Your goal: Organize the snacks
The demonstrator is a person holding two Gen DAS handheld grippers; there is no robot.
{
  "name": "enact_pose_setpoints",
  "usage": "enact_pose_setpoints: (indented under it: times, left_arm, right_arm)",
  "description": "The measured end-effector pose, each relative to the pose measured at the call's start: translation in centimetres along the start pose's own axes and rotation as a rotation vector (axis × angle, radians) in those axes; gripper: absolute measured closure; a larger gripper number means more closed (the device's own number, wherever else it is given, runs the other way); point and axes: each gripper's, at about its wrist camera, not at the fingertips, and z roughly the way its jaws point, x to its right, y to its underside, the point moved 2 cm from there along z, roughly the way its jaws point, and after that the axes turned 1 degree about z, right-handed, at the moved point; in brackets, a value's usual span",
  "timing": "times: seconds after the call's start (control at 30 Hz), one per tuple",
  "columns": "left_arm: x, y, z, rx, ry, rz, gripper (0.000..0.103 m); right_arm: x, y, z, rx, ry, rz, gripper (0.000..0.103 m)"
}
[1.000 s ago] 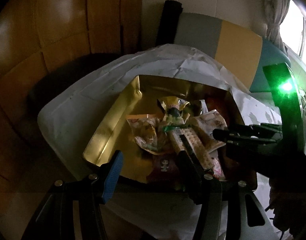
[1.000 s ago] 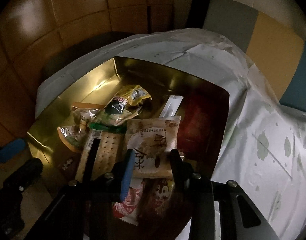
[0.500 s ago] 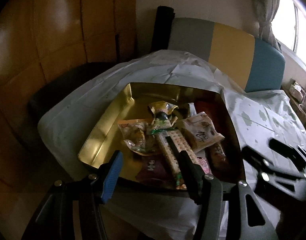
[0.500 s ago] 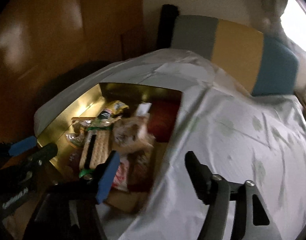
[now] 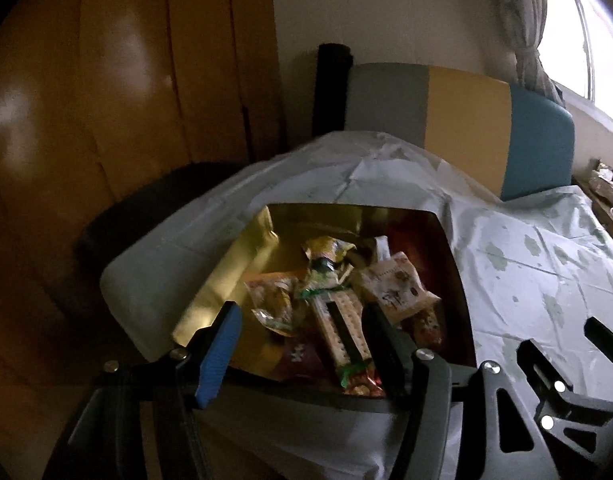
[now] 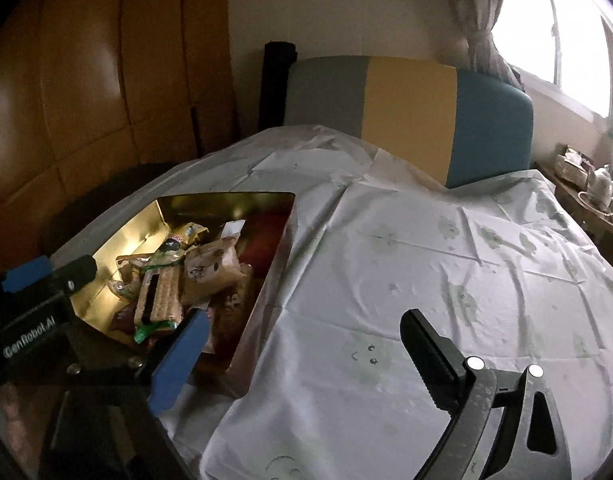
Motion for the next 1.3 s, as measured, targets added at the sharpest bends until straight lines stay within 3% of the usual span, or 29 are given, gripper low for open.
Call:
enact_pose_setpoints:
  times: [1.3]
  left_arm:
    - [-0.8, -0.2, -0.6, 0.022, 0.000, -0.040, 0.039]
  right_arm:
    - [-1.1, 0.4, 0.0, 0.003, 0.004, -0.038, 0.004]
